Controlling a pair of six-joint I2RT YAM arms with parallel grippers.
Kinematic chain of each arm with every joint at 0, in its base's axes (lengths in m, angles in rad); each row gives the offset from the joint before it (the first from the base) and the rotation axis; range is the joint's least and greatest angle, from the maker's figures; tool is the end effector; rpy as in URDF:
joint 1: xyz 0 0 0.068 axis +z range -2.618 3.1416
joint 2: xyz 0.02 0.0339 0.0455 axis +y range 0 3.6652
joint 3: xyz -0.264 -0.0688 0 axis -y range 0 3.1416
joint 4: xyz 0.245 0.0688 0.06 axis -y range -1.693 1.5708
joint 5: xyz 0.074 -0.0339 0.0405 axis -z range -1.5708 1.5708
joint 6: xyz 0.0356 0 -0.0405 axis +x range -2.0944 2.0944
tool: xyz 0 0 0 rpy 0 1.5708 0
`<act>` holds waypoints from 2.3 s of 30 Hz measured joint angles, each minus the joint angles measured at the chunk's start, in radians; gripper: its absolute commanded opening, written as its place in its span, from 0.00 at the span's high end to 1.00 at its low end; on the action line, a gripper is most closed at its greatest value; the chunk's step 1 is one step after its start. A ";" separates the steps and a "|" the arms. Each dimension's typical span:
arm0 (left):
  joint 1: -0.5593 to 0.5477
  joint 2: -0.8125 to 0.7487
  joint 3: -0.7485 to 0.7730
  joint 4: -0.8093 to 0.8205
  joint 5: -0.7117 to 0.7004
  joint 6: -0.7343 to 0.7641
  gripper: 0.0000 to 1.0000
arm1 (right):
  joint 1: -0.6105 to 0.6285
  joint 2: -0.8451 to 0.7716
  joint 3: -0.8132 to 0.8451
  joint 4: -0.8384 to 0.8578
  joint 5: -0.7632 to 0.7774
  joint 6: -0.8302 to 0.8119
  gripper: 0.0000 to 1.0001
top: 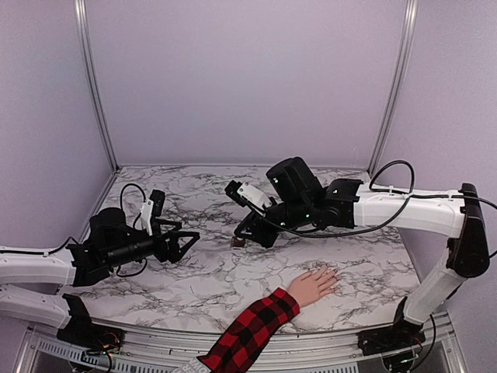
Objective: Paint the nails
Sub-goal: Pass from the right arm to the left
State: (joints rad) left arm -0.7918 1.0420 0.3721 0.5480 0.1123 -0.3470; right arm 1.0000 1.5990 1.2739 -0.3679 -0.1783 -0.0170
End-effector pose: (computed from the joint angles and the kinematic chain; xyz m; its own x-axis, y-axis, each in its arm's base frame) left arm 0.1550 -0.1627 0.2231 -0.3474 -0.1291 -0.9288 0.7094 0.6115 -0.3504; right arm 0.1906 0.3086 0.2863 -0.3298 -0.5446 -0.7711 -0.9076 0.4077 0.1002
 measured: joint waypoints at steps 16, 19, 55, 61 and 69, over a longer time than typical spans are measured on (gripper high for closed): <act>-0.303 0.301 0.167 0.146 0.046 0.243 0.34 | 0.014 -0.139 -0.045 -0.103 -0.067 -0.015 0.92; -0.327 0.332 0.193 0.170 0.017 0.271 0.38 | 0.024 -0.150 -0.048 -0.114 -0.079 -0.015 0.93; -0.406 0.452 0.270 0.211 -0.146 0.422 0.70 | 0.027 -0.164 -0.040 -0.172 -0.130 -0.014 0.95; -0.406 0.453 0.270 0.212 -0.142 0.423 0.68 | 0.027 -0.164 -0.039 -0.172 -0.130 -0.014 0.95; -0.409 0.470 0.271 0.218 -0.139 0.423 0.67 | 0.027 -0.164 -0.025 -0.174 -0.131 -0.014 0.95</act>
State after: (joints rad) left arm -1.2011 1.5124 0.6430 0.7658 -0.0269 0.0761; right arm 1.0275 1.4345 1.2491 -0.5423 -0.3096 -0.0311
